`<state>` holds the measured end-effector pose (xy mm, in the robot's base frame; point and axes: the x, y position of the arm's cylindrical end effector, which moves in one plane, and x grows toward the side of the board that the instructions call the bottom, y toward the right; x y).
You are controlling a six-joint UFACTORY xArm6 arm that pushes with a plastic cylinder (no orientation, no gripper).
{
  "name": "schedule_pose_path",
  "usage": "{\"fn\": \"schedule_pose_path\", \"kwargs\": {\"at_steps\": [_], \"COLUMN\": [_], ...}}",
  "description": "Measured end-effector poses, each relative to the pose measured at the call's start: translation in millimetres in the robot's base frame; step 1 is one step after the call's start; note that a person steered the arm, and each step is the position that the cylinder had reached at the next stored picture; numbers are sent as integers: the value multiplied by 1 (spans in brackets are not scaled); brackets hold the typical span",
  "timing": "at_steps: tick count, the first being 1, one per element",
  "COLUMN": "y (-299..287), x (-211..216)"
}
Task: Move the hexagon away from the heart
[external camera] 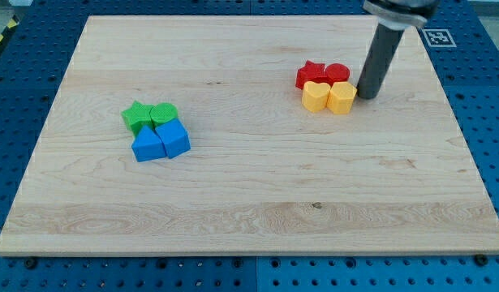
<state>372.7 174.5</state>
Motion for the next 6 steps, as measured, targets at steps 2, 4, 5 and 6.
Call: {"fn": "schedule_pose_path", "kwargs": {"at_steps": [2,4,5,6], "y": [-33,-43,-43,-43], "x": [8,47,59,79]}}
